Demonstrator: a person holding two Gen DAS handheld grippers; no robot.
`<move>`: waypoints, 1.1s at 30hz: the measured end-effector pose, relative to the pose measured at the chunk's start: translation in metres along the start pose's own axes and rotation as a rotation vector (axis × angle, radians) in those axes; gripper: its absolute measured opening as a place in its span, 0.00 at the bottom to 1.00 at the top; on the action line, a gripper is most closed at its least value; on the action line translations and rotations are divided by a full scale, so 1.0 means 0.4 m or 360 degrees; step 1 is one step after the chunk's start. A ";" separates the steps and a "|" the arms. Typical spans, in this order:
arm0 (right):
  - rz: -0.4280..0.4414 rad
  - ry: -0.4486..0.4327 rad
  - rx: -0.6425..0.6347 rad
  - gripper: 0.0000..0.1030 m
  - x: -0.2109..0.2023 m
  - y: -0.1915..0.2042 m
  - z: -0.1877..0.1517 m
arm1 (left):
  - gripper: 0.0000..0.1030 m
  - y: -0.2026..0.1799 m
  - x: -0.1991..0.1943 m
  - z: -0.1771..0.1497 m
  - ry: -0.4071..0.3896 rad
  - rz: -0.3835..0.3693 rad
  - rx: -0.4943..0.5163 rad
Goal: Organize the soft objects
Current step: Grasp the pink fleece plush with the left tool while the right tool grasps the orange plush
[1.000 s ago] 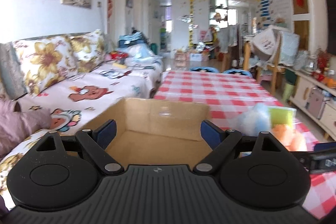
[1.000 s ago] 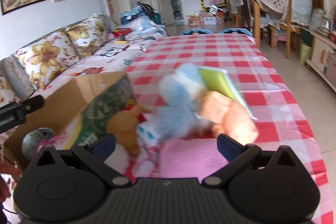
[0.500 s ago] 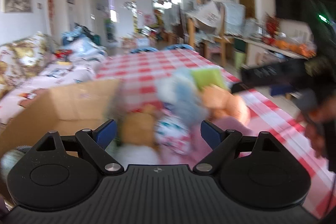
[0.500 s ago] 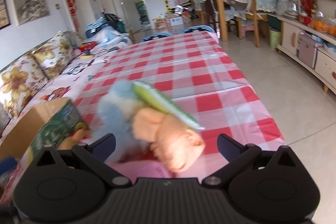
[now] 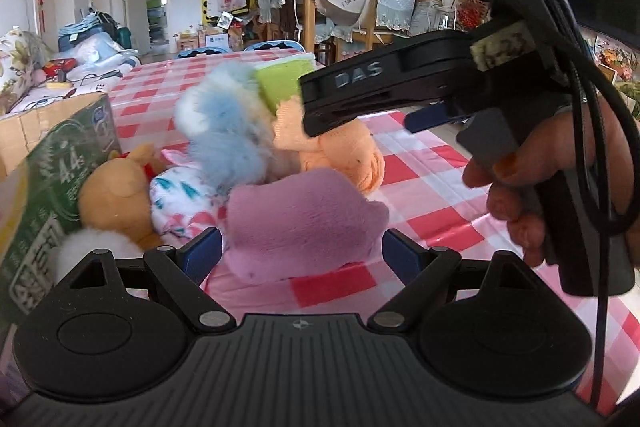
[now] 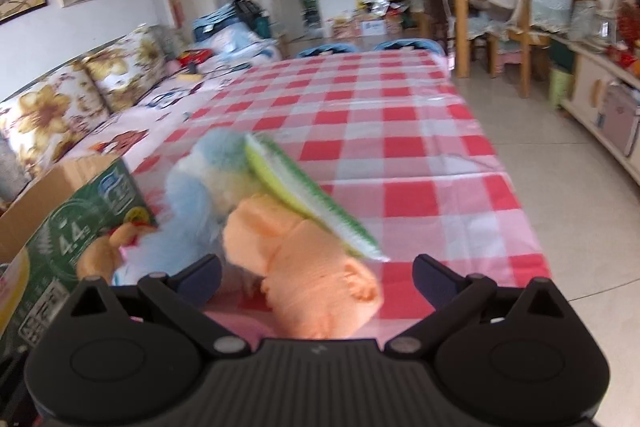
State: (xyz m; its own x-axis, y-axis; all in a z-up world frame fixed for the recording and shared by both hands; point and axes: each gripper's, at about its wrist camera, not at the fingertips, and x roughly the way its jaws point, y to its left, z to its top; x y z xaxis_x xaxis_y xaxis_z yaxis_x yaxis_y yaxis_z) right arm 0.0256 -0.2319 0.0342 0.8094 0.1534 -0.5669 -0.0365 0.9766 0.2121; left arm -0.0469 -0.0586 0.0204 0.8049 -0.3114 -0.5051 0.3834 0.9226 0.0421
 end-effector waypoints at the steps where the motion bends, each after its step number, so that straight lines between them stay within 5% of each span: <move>1: 0.0001 0.0019 0.0003 0.95 0.008 0.000 0.000 | 1.00 -0.002 0.004 -0.004 -0.0004 0.0004 0.0000; 10: 0.0089 0.0124 0.0148 0.88 0.073 -0.051 -0.002 | 1.00 0.024 0.065 0.021 -0.0021 0.0010 -0.0057; 16: 0.0183 0.0155 0.0258 0.70 0.097 -0.077 -0.010 | 1.00 0.041 0.073 0.028 -0.0031 -0.0005 -0.0065; 33: 0.0286 0.0168 0.0137 0.54 0.063 -0.040 -0.010 | 1.00 0.056 0.040 -0.022 0.0108 -0.0073 -0.0131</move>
State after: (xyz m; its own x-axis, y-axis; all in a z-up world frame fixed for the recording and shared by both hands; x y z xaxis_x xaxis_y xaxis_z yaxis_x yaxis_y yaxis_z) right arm 0.0441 -0.2430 0.0132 0.7285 0.3433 -0.5928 -0.1210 0.9162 0.3819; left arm -0.0293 -0.0408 0.0054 0.7539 -0.3401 -0.5621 0.3782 0.9243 -0.0521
